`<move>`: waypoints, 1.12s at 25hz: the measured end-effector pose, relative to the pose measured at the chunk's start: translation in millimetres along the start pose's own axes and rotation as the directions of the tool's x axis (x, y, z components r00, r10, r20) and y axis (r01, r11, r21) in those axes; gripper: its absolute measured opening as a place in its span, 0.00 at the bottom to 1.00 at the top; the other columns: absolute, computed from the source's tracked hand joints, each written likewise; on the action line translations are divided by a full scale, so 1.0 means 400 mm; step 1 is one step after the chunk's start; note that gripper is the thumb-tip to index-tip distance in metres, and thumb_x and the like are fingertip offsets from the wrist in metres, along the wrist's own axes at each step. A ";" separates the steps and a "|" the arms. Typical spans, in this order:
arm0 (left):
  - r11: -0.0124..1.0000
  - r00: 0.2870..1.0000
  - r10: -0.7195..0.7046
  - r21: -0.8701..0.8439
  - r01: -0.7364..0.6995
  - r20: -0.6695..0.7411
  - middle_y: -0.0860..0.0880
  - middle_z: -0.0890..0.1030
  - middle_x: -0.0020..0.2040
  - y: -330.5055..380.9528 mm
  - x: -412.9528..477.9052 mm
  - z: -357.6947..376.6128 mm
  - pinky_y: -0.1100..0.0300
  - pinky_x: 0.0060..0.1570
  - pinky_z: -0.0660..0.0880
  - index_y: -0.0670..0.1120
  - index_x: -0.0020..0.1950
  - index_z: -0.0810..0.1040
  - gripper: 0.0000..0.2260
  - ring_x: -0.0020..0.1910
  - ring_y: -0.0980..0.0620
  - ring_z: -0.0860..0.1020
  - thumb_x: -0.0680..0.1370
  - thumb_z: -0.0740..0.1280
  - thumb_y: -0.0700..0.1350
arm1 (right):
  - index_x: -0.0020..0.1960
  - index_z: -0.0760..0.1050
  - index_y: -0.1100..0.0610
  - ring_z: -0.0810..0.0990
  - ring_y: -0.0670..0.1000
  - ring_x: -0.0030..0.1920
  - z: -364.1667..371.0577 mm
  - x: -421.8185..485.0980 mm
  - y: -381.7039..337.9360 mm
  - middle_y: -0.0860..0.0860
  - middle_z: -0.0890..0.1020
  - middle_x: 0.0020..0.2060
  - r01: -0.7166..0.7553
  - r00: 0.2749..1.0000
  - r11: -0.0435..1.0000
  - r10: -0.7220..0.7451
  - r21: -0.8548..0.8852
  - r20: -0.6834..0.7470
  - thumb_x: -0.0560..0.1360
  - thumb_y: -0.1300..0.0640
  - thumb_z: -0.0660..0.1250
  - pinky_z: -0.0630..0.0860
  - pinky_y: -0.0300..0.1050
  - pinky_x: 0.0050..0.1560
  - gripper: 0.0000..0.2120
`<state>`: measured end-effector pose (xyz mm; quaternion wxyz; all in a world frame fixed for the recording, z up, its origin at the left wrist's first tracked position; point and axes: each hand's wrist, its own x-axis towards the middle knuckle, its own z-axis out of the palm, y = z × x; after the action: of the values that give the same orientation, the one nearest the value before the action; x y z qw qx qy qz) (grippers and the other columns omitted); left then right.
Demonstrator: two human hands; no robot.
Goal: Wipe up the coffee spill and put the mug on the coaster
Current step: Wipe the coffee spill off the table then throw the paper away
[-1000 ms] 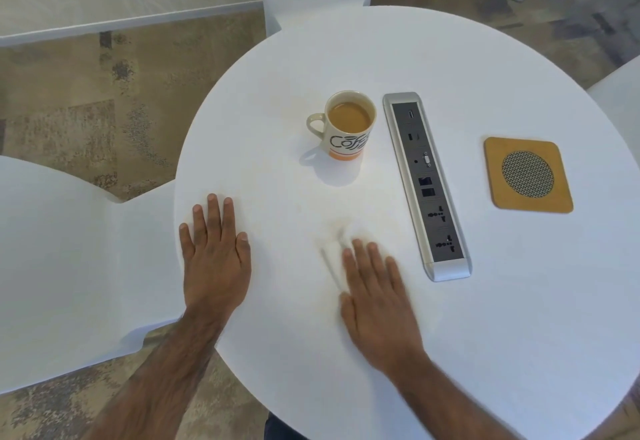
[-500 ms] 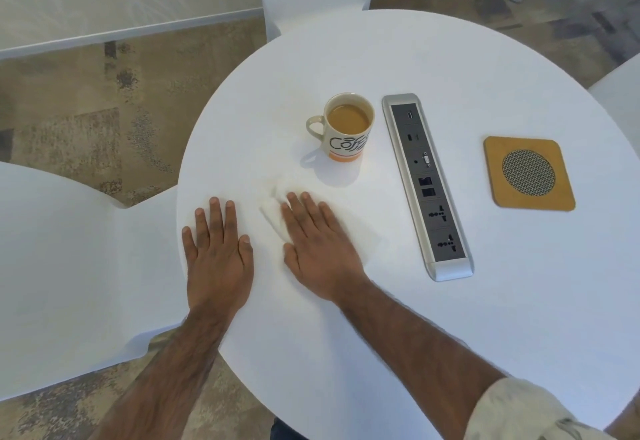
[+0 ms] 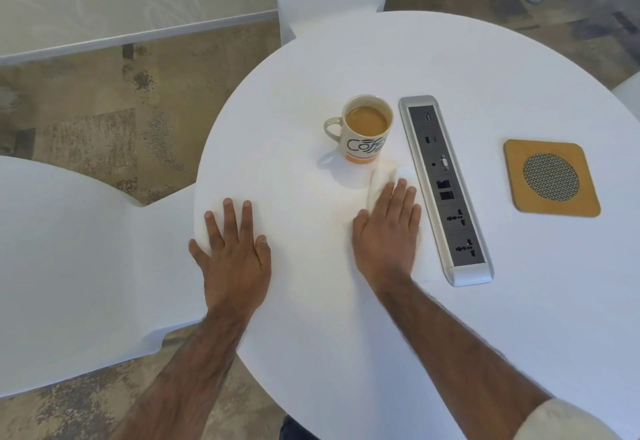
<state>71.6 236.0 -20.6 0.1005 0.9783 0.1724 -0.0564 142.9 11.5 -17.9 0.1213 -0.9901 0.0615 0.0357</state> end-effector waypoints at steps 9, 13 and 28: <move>1.000 1.000 0.019 -0.022 -0.019 0.002 0.48 0.49 0.86 -0.008 0.005 0.011 0.26 0.73 0.53 0.53 0.85 0.48 0.28 0.83 0.37 0.49 0.84 0.43 0.56 | 0.80 0.59 0.64 0.54 0.61 0.82 0.042 -0.160 -0.124 0.61 0.58 0.81 0.582 0.808 0.813 -0.582 0.034 0.090 0.79 0.52 0.56 0.55 0.61 0.79 0.32; 1.000 1.000 0.015 -0.023 -0.014 0.003 0.47 0.48 0.86 -0.005 0.001 0.011 0.26 0.73 0.52 0.54 0.85 0.47 0.28 0.83 0.37 0.49 0.83 0.42 0.57 | 0.82 0.55 0.62 0.49 0.59 0.83 0.029 -0.338 -0.043 0.59 0.54 0.83 0.652 0.744 0.757 -0.650 0.044 0.152 0.82 0.51 0.54 0.52 0.59 0.80 0.31; 1.000 1.000 -0.002 -0.012 0.002 0.020 0.48 0.46 0.86 -0.004 0.000 0.003 0.26 0.74 0.50 0.53 0.84 0.45 0.28 0.83 0.39 0.46 0.84 0.44 0.56 | 0.81 0.55 0.64 0.52 0.60 0.83 -0.040 -0.105 0.122 0.61 0.56 0.82 0.196 0.977 0.981 -0.196 0.008 0.082 0.80 0.52 0.51 0.53 0.59 0.81 0.32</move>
<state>71.1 237.0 -22.1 0.1081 0.9769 0.1727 -0.0650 95.8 -34.8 -10.3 0.1264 -0.9890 -0.0413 0.0644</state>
